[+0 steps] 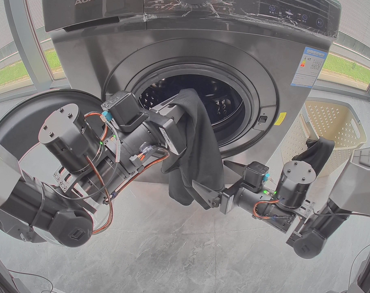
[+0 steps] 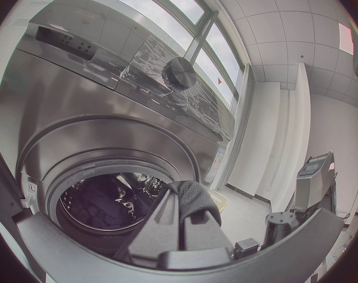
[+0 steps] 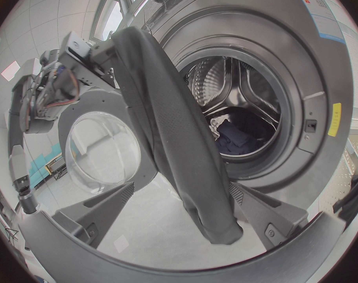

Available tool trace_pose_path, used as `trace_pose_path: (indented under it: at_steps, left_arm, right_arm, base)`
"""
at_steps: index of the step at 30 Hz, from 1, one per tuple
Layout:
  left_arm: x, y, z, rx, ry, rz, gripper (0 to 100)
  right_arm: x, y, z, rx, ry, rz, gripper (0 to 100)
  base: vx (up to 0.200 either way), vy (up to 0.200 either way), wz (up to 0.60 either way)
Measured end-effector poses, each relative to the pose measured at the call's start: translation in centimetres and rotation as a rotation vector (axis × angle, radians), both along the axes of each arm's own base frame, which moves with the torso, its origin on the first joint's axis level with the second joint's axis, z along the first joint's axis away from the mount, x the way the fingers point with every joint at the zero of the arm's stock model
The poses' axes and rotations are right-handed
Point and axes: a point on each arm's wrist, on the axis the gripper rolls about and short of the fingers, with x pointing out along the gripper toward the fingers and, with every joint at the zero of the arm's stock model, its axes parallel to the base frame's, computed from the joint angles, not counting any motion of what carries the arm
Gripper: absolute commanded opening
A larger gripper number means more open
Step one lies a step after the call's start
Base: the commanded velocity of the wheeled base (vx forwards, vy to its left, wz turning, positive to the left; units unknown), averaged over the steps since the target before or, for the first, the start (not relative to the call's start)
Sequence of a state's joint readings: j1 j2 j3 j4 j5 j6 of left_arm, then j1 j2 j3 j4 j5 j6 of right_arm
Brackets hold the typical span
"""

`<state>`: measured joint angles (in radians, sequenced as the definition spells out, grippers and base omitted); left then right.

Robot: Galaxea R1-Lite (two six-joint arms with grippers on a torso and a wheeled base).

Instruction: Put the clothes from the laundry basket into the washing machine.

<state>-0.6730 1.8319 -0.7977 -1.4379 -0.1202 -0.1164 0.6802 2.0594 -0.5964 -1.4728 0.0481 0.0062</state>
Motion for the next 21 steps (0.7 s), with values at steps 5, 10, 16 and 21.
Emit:
trace_pose_path:
  at_steps: [5,10,16,21]
  left_arm:
    - [-0.5,0.0,0.5,-0.008,-0.012,-0.01,0]
    - [-1.1,0.0,1.2,-0.019,-0.026,-0.022,0]
    - [-2.0,0.0,2.1,-0.034,-0.043,-0.041,0]
    - [-2.4,0.0,2.5,-0.043,-0.053,-0.048,0]
  right_arm:
    - [2.8,1.6,-0.7,0.016,-0.034,-0.016,100]
    - [5.4,2.6,-1.9,0.022,-0.053,-0.037,100]
    - [7.0,3.5,-3.0,0.026,-0.061,-0.046,100]
    - [7.8,4.2,-3.2,0.042,-0.077,-0.068,100]
  base:
    - [0.0,0.0,0.0]
    - [0.0,0.0,0.0]
    - [0.0,0.0,0.0]
    - [0.0,0.0,0.0]
